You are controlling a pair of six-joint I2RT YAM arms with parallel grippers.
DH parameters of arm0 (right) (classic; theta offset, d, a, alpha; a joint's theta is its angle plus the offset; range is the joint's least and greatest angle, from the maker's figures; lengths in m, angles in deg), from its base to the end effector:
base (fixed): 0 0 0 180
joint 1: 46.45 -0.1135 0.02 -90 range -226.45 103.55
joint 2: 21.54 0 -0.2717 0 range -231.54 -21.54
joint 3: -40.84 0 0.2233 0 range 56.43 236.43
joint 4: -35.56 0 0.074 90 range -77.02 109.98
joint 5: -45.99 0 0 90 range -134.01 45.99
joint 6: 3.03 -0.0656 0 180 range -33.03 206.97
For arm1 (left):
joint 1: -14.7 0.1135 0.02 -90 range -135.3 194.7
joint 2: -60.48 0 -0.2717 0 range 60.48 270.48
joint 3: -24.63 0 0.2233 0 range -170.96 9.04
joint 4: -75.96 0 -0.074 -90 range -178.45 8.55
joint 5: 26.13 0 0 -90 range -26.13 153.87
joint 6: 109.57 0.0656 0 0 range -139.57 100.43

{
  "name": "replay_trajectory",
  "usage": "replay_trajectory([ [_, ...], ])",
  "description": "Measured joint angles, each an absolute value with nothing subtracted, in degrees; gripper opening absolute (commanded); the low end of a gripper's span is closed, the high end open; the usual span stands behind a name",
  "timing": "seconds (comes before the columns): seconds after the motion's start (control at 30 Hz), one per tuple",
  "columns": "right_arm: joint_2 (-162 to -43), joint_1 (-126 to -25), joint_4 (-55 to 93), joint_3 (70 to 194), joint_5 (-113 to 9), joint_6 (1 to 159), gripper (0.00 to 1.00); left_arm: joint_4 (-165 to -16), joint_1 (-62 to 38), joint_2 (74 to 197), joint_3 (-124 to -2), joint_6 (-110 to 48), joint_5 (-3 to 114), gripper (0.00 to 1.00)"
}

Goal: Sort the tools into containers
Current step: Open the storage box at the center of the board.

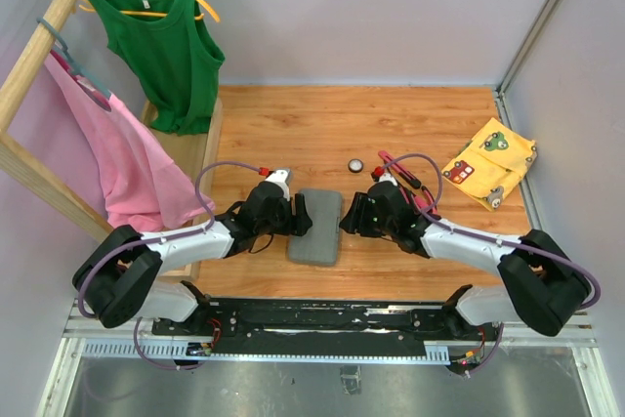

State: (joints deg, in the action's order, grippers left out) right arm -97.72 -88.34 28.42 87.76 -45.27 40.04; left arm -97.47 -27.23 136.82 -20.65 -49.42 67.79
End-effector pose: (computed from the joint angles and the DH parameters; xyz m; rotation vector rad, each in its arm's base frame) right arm 0.1943 0.1762 0.1854 0.0903 2.3497 0.8497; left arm 0.1946 -0.1688 0.1772 0.2031 2.2866 -0.5980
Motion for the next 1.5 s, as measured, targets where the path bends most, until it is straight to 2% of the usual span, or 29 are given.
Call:
replay_trajectory([
  [0.63, -99.0, -89.1, 29.8, 88.2, -45.0, 39.8, 0.48, -98.6, -27.2, 137.5, -20.7, -49.4, 67.6, 0.7],
  [0.87, -100.4, -89.9, 27.4, 90.6, -43.7, 40.0, 0.43, -98.6, -27.2, 137.5, -20.7, -49.4, 67.8, 0.7],
  [1.0, -101.9, -91.7, 23.5, 94.0, -40.9, 41.1, 0.35, -98.6, -27.2, 137.5, -20.7, -49.4, 68.0, 0.69],
  [1.3, -106.2, -96.1, 14.3, 102.5, -34.3, 44.6, 0.21, -99.0, -27.1, 137.5, -20.5, -50.1, 69.4, 0.59],
  [1.4, -107.5, -97.0, 11.9, 104.7, -32.4, 45.2, 0.19, -99.8, -27.1, 137.5, -20.2, -50.7, 70.5, 0.5],
  [1.5, -108.6, -97.6, 10.3, 106.2, -30.8, 45.5, 0.16, -100.6, -27.1, 137.7, -20.1, -51.1, 71.6, 0.36],
])
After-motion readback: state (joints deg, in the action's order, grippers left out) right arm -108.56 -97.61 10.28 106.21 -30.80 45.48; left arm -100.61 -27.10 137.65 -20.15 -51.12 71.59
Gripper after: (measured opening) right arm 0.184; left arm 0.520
